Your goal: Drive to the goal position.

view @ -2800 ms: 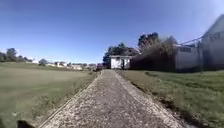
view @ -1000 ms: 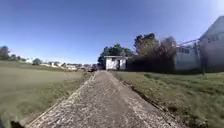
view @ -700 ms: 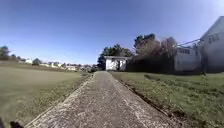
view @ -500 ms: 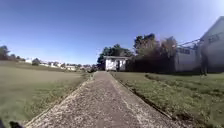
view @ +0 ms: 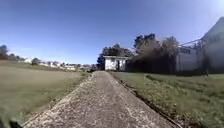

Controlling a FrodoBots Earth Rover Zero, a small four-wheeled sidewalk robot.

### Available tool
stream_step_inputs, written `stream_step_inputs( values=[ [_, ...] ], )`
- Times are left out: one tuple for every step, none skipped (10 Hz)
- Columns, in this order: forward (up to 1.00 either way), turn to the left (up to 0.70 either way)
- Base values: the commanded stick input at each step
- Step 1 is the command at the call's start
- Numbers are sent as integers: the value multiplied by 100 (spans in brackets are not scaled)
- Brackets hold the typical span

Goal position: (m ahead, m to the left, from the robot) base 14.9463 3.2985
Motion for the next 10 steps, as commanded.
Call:
stream_step_inputs(
  values=[
    [50, 0],
    [50, 0],
    [50, 27],
    [50, 27],
    [50, 18],
    [50, 0],
    [50, 0],
    [50, 0],
    [50, 0],
    [50, 0]
  ],
)
